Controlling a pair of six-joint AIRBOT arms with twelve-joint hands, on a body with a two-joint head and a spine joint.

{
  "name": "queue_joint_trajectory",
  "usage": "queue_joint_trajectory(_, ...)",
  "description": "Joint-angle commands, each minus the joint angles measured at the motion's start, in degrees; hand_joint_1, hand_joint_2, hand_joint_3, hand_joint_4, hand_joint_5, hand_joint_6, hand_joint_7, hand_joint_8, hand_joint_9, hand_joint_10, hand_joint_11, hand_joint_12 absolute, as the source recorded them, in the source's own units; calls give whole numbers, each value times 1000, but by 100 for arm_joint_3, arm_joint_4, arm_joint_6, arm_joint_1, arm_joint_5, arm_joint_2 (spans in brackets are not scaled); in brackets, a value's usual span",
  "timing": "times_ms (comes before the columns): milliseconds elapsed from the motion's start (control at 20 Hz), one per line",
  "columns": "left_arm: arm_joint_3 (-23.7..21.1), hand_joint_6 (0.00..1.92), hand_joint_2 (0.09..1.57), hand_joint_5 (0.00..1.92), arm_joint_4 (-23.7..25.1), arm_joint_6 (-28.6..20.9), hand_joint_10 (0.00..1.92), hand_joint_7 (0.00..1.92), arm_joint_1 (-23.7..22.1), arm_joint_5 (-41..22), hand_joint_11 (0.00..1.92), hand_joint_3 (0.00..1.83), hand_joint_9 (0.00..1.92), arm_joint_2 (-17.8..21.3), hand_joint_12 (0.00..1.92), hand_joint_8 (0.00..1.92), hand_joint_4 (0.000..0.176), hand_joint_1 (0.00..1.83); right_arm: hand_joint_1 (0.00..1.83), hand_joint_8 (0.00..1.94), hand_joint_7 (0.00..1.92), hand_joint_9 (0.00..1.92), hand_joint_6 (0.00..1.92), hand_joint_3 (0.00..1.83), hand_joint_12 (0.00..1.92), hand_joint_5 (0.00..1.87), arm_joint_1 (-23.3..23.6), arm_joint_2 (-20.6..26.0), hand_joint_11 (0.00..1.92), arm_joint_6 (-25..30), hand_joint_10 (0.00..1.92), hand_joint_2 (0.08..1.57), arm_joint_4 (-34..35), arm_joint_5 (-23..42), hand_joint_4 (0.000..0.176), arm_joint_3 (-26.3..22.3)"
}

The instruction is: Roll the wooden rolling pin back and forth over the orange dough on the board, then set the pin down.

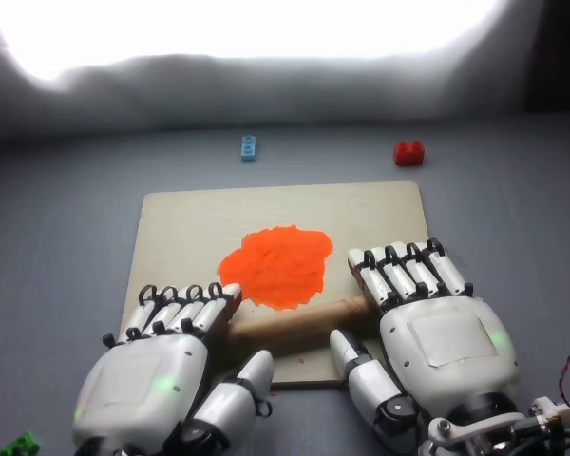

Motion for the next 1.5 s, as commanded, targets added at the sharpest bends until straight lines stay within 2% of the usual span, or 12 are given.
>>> queue_joint_trajectory(0,18,3,1490,263,388,-31,3,273,-49,-418,0,0,221,34,363,2,0,0,0,8,255,214,5,0,605,196,40,26,0,4,13,1457,-361,-346,0,-26)
queue_joint_trajectory(100,28,0,1492,252,396,-30,0,254,-109,-411,0,1,206,43,307,1,0,0,0,4,238,201,3,0,588,196,61,35,0,3,4,1455,-361,-348,0,-26)
queue_joint_trajectory(200,49,1,1492,253,442,-30,4,262,-168,-373,0,1,215,65,360,2,0,0,0,1,216,189,1,0,540,188,109,50,0,3,5,1457,-364,-368,0,-27)
queue_joint_trajectory(350,87,0,1491,230,521,-30,1,249,-236,-252,0,0,205,132,313,0,0,0,0,6,232,197,2,0,569,193,187,71,0,3,7,1454,-366,-409,0,-28)
queue_joint_trajectory(450,103,5,1491,245,574,-30,4,260,-249,-193,0,0,218,182,375,2,0,0,0,8,249,207,8,0,600,209,231,84,0,3,9,1455,-370,-458,0,-30)
queue_joint_trajectory(650,82,4,1489,233,704,-31,3,243,-289,-66,0,0,193,280,313,1,0,0,0,2,237,198,2,1,584,187,315,155,0,5,4,1457,-375,-500,0,-86)
queue_joint_trajectory(750,67,4,1491,246,774,-31,7,262,-338,6,0,0,219,331,416,2,0,0,0,1,237,202,4,0,607,191,341,193,0,3,5,1454,-375,-526,0,-139)
queue_joint_trajectory(850,26,0,1488,235,801,-28,2,252,-390,61,0,0,210,411,358,6,0,0,0,4,244,210,3,0,608,189,364,225,0,3,8,1455,-375,-541,0,-189)
queue_joint_trajectory(1000,-45,7,1487,256,882,105,6,266,-536,277,0,0,224,603,395,7,0,0,0,6,253,216,3,1,612,191,386,266,0,3,10,1457,-375,-559,0,-240)
queue_joint_trajectory(1150,-120,3,1486,253,1149,258,2,268,-793,1057,0,0,217,999,364,3,0,0,0,3,232,208,0,1,592,166,436,357,0,3,5,1458,-374,-602,0,-317)
queue_joint_trajectory(1300,-264,5,1489,261,1180,598,9,284,-1030,1755,0,0,242,1425,395,6,0,0,0,7,250,226,7,0,668,172,510,534,0,4,11,1457,-374,-609,0,-505)
queue_joint_trajectory(1450,-407,3,1486,248,1245,825,2,258,-1296,2655,0,0,212,1884,341,1,0,0,0,1,240,211,2,0,658,162,657,779,0,-2,3,1454,-374,-606,0,-731)
